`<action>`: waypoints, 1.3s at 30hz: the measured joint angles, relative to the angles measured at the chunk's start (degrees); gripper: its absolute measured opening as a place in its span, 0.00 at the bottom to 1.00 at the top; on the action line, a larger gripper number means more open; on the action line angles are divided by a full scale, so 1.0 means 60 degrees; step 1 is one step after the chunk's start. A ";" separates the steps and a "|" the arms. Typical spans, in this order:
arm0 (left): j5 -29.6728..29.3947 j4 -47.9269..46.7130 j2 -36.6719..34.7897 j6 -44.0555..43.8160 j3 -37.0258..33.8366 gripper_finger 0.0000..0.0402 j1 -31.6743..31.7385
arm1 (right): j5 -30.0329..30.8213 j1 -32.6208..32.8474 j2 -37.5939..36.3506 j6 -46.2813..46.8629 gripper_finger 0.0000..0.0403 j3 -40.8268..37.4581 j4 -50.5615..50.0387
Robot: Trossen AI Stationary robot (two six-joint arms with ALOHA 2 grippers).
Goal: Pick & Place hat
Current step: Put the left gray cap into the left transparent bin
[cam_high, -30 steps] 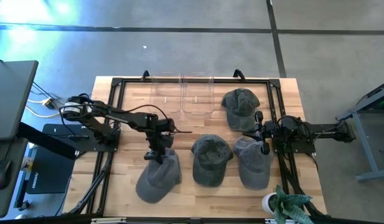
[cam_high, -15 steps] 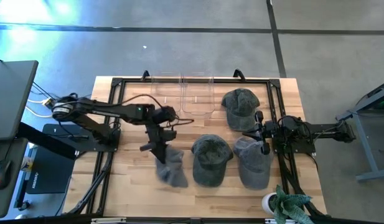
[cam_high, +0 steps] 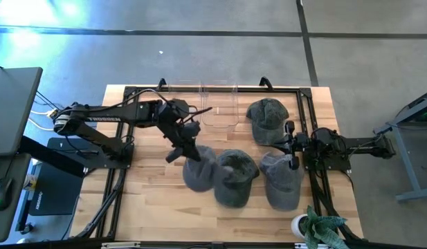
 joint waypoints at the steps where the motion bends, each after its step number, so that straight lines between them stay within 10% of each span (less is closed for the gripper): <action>1: -0.0127 -0.0038 0.0000 -0.0144 0.0076 0.00 0.0004 | 0.0086 0.0000 0.0007 -0.0013 0.02 0.0000 0.0156; 19: -0.1588 0.0150 -0.1292 -0.0772 0.0235 0.00 0.1199 | 0.1134 0.0000 0.0908 0.3403 0.00 0.0493 0.5668; 29: -0.1913 0.0512 -0.1286 -0.0682 0.0229 0.00 0.1184 | 0.2500 0.0000 0.5405 0.2369 0.00 0.3576 0.5684; 39: -0.2150 0.0549 -0.1286 -0.0190 0.0229 0.00 0.1188 | -0.0254 -0.0028 0.8841 0.3525 0.03 0.7112 0.5037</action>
